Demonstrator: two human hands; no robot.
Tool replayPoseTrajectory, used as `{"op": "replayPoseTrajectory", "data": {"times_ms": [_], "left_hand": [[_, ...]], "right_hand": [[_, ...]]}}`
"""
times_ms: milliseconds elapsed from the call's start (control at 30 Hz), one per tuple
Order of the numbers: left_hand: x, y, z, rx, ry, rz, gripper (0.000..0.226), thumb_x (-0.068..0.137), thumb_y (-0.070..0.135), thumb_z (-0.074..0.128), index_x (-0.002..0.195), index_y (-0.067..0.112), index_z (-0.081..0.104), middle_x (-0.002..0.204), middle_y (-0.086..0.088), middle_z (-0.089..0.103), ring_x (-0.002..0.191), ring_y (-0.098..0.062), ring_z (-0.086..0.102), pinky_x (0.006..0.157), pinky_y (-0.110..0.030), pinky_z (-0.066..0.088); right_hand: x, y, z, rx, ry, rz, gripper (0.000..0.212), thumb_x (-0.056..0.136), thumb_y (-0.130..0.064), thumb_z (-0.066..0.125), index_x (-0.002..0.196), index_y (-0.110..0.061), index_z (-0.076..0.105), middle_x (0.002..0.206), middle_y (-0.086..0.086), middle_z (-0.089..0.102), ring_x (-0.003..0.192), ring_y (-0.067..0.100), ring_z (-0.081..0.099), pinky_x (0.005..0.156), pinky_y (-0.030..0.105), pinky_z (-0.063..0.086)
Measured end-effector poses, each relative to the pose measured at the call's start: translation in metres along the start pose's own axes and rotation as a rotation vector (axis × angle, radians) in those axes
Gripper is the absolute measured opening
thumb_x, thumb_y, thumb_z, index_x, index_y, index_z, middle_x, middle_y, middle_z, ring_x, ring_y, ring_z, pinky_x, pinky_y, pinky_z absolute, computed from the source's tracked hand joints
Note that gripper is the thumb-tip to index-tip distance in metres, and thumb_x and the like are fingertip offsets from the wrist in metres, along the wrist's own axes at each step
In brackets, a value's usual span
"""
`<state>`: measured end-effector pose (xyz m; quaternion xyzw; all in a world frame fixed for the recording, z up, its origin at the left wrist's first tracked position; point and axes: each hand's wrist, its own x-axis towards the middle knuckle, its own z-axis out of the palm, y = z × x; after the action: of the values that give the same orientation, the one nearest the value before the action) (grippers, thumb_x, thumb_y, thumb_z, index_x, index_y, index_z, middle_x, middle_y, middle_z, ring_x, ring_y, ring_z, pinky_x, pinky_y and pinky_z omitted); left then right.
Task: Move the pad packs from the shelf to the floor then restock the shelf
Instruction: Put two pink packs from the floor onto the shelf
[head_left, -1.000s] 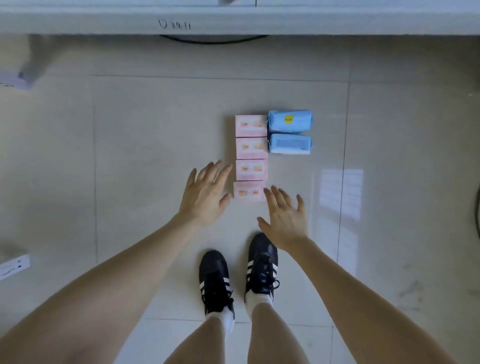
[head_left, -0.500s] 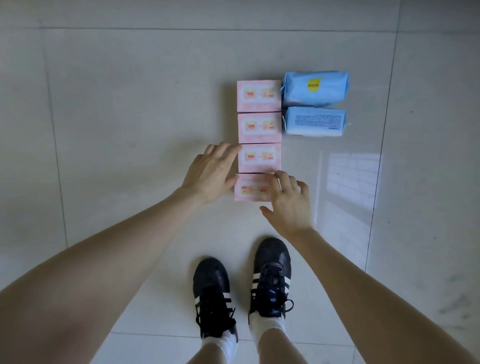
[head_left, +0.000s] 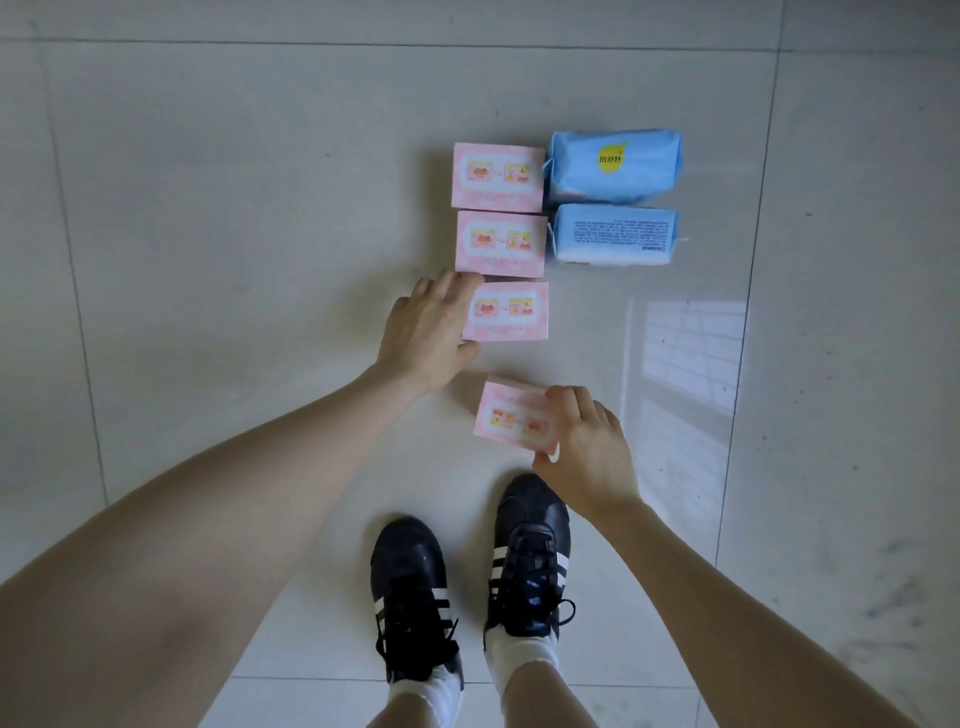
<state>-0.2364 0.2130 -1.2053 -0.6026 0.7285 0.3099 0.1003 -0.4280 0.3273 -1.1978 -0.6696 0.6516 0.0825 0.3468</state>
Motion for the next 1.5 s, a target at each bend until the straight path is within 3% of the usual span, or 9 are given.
{"op": "replayPoseTrajectory", "data": {"times_ms": [200,600,1000,1267,1500], "left_hand": [[-0.015,0.008,-0.008,0.009,0.012,-0.029,0.059,0.083,0.028,0.066,0.135,0.015,0.043,0.129,-0.006,0.048,0.108,-0.031,0.05,0.08,-0.041,0.045],[-0.098,0.031,-0.098,-0.115,0.084,-0.165,0.062,0.08,0.027,0.071,0.135,0.014,0.046,0.126,-0.008,0.052,0.108,-0.033,0.052,0.081,-0.043,0.046],[-0.22,0.091,-0.258,-0.249,0.248,-0.21,0.062,0.076,0.027,0.077,0.131,0.018,0.051,0.122,-0.006,0.056,0.107,-0.032,0.052,0.081,-0.043,0.048],[-0.302,0.127,-0.381,-0.299,0.382,-0.065,0.063,0.075,0.036,0.078,0.13,0.023,0.051,0.12,0.001,0.057,0.104,-0.026,0.054,0.08,-0.037,0.048],[-0.377,0.132,-0.5,-0.298,0.55,0.026,0.065,0.073,0.037,0.079,0.131,0.023,0.052,0.123,0.001,0.057,0.106,-0.026,0.055,0.087,-0.039,0.048]], "right_hand": [[-0.025,0.012,-0.02,0.039,-0.088,0.064,0.059,0.064,-0.006,0.07,0.119,-0.009,0.051,0.113,0.007,0.055,0.092,0.031,0.058,0.082,0.032,0.046],[-0.08,-0.026,-0.11,-0.024,-0.062,0.061,0.055,0.072,-0.016,0.065,0.123,-0.014,0.045,0.115,0.002,0.053,0.098,0.025,0.056,0.087,0.033,0.042],[-0.165,-0.084,-0.266,0.023,0.027,0.048,0.062,0.068,-0.021,0.069,0.123,-0.018,0.042,0.119,0.0,0.053,0.104,0.024,0.053,0.09,0.038,0.04],[-0.231,-0.155,-0.374,0.135,0.17,0.019,0.061,0.064,-0.022,0.069,0.12,-0.019,0.044,0.115,-0.003,0.054,0.103,0.024,0.053,0.082,0.034,0.037],[-0.295,-0.226,-0.461,0.278,0.281,-0.056,0.058,0.063,-0.023,0.073,0.115,-0.02,0.048,0.112,-0.004,0.057,0.102,0.024,0.055,0.085,0.039,0.047]]}}
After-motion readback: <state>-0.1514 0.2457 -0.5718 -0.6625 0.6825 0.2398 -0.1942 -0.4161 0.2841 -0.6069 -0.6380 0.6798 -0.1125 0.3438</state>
